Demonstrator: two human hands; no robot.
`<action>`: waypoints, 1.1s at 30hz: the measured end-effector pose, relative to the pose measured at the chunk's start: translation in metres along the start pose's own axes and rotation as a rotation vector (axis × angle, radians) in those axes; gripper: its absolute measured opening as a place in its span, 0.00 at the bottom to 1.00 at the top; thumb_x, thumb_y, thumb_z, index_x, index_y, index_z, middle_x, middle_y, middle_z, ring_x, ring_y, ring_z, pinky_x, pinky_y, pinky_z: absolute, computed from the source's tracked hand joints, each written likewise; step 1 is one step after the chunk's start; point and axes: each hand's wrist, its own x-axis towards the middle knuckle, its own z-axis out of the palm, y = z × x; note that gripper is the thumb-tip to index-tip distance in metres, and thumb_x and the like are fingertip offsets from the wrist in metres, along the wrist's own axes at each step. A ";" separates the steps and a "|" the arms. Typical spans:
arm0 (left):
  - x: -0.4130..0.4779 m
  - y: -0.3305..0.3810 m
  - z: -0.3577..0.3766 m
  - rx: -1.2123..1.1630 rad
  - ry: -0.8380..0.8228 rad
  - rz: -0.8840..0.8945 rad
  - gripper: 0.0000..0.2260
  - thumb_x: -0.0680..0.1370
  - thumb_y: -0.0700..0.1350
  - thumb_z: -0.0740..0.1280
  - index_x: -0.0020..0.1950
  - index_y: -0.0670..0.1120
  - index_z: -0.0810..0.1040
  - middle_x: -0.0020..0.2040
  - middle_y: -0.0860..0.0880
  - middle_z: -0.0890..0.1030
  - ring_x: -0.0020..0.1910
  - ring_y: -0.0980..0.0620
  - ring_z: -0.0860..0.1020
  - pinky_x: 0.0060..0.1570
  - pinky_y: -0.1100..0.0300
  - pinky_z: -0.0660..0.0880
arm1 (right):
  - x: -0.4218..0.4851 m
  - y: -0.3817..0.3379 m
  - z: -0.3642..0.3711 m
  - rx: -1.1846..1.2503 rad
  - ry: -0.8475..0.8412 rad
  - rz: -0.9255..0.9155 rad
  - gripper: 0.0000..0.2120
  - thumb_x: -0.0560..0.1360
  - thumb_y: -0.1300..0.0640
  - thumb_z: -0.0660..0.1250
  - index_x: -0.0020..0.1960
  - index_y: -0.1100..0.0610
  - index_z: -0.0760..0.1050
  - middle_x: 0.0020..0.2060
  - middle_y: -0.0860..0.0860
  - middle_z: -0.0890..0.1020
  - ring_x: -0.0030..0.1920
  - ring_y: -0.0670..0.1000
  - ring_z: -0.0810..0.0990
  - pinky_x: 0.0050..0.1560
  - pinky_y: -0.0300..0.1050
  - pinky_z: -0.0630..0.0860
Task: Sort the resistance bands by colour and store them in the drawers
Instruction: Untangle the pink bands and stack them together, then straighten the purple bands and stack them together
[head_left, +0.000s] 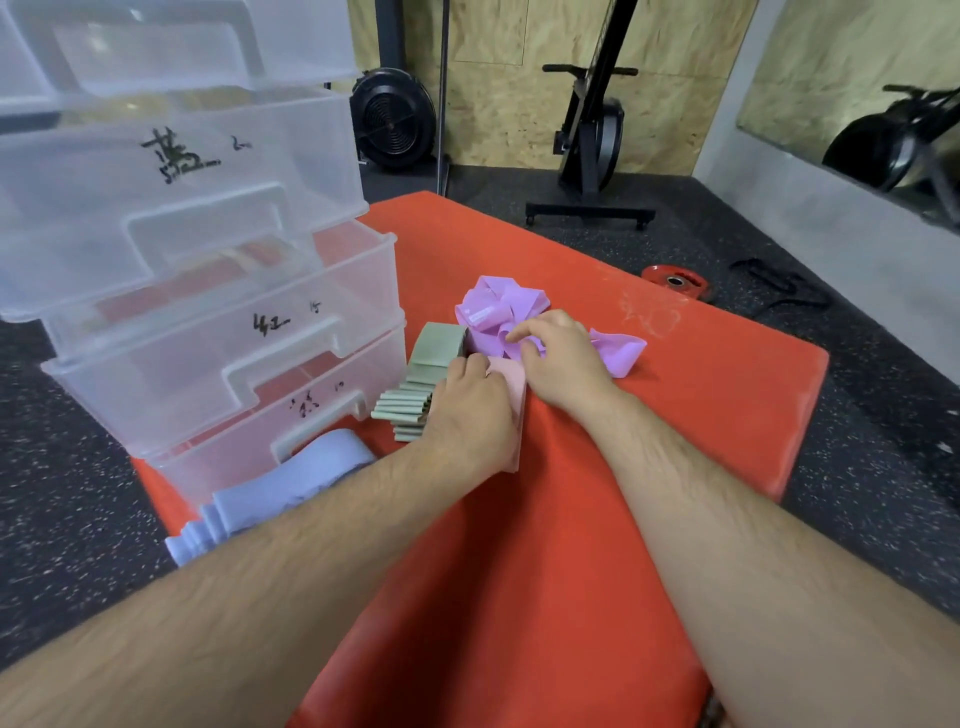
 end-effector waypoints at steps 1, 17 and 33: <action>0.002 -0.002 0.000 -0.010 0.016 0.013 0.13 0.77 0.46 0.62 0.59 0.42 0.76 0.63 0.46 0.72 0.62 0.43 0.68 0.61 0.53 0.67 | 0.004 -0.001 0.001 0.005 0.002 0.043 0.16 0.79 0.60 0.59 0.55 0.47 0.82 0.61 0.48 0.75 0.64 0.54 0.69 0.61 0.40 0.62; 0.033 -0.002 0.007 -0.124 -0.029 0.028 0.18 0.71 0.45 0.56 0.58 0.43 0.74 0.59 0.44 0.73 0.60 0.42 0.70 0.63 0.53 0.65 | 0.112 -0.017 0.020 -0.465 -0.436 0.160 0.24 0.73 0.61 0.69 0.68 0.48 0.75 0.64 0.51 0.79 0.62 0.57 0.78 0.63 0.49 0.76; 0.010 0.025 -0.032 -0.236 0.026 0.100 0.11 0.76 0.43 0.63 0.58 0.45 0.77 0.59 0.44 0.74 0.60 0.41 0.70 0.61 0.52 0.66 | -0.035 0.000 -0.103 0.075 0.106 0.246 0.17 0.73 0.68 0.61 0.47 0.50 0.83 0.40 0.37 0.84 0.45 0.44 0.80 0.37 0.32 0.70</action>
